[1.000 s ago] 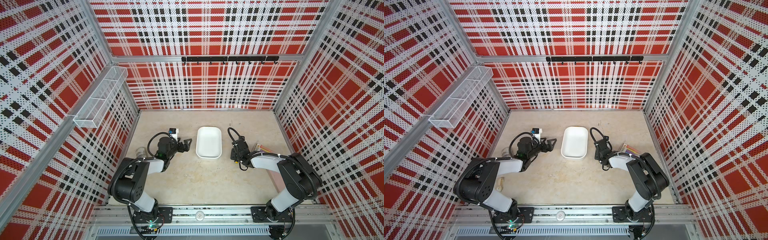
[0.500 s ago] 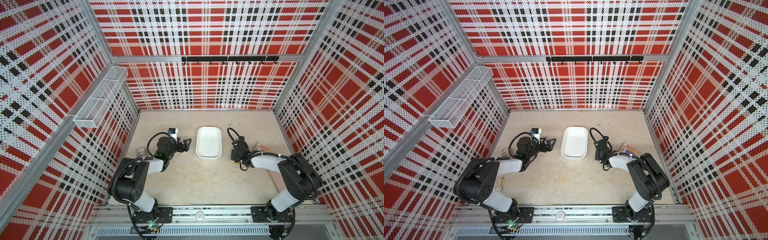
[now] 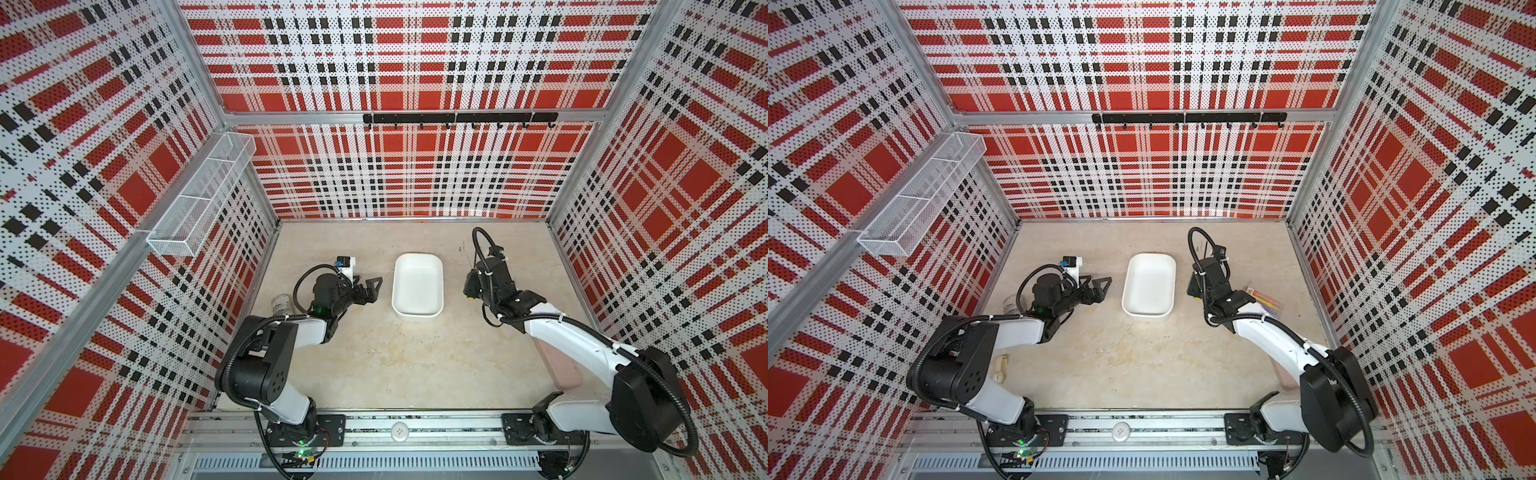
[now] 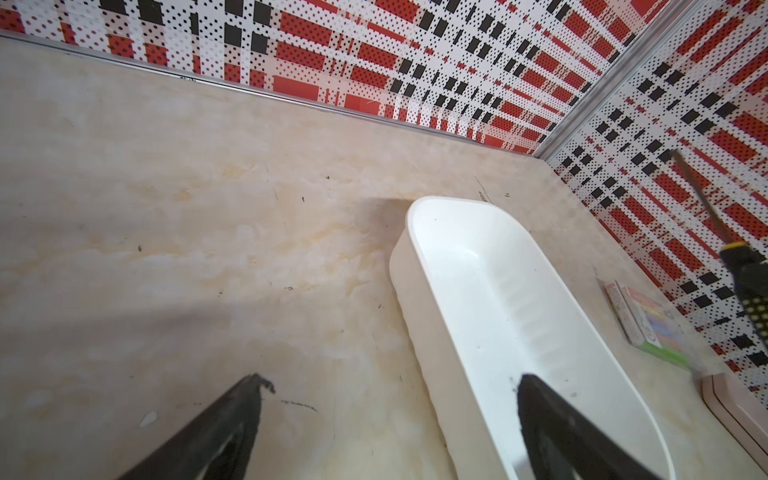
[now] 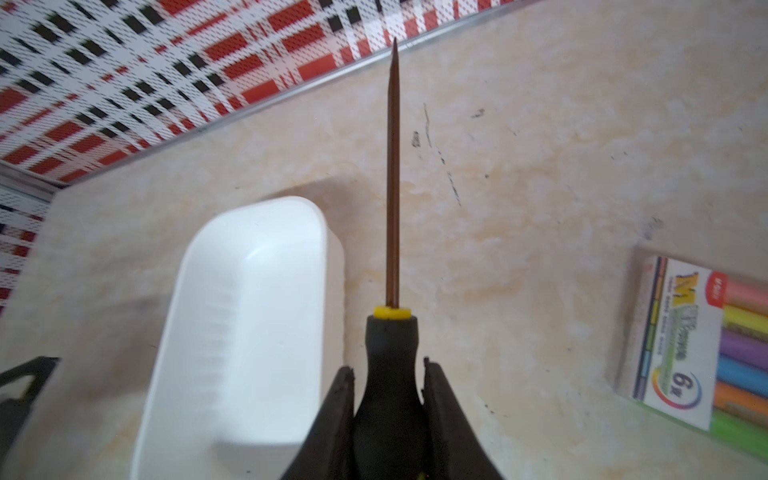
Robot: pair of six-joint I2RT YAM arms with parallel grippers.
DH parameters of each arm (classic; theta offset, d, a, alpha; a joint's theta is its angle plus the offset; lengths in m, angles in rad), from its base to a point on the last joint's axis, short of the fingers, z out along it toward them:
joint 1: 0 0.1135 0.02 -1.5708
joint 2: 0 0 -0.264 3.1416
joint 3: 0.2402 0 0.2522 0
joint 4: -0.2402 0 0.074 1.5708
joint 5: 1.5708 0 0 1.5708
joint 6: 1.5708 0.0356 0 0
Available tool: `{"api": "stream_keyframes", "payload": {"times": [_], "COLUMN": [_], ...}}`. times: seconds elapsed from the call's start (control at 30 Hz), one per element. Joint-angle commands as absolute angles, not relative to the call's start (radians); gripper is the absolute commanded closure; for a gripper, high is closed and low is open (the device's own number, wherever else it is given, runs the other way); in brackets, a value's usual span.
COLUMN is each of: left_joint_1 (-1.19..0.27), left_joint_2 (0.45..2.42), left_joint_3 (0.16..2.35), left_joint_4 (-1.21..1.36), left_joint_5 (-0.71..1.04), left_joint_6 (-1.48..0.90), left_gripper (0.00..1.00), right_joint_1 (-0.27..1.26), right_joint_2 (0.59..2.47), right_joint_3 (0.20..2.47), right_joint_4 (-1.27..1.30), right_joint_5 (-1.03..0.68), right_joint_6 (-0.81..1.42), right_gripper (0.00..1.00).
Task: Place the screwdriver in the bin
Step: 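Lift the screwdriver with the right gripper and carry it over the white bin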
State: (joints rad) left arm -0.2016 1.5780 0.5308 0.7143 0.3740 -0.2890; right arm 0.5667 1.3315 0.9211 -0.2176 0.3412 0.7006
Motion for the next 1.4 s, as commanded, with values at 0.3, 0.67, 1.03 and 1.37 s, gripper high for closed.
{"api": "stream_keyframes", "payload": {"times": [0.3,0.67,1.03,1.37], "left_joint_1": [-0.183,-0.160,-0.158,-0.153], "left_joint_2": [1.557,1.546,1.548,1.551], "left_joint_3": [0.512,0.503,0.502,0.501], "left_joint_4": [0.731,0.733,0.737,0.737], "left_joint_5": [0.387,0.405,0.407,0.404], "left_joint_6": [-0.299,-0.308,-0.306,-0.304], "left_gripper": [0.02,0.02,0.02,0.02], "right_joint_1": [0.742,0.801,0.819,0.848], "right_joint_2": [1.521,1.719,1.802,1.853], "right_joint_3": [1.157,1.292,1.350,1.358], "right_joint_4": [-0.324,-0.396,-0.412,-0.414], "right_joint_5": [0.582,0.620,0.610,0.612], "right_joint_6": [0.857,0.885,0.886,0.892], "right_gripper": [1.00,1.00,1.00,1.00]}}
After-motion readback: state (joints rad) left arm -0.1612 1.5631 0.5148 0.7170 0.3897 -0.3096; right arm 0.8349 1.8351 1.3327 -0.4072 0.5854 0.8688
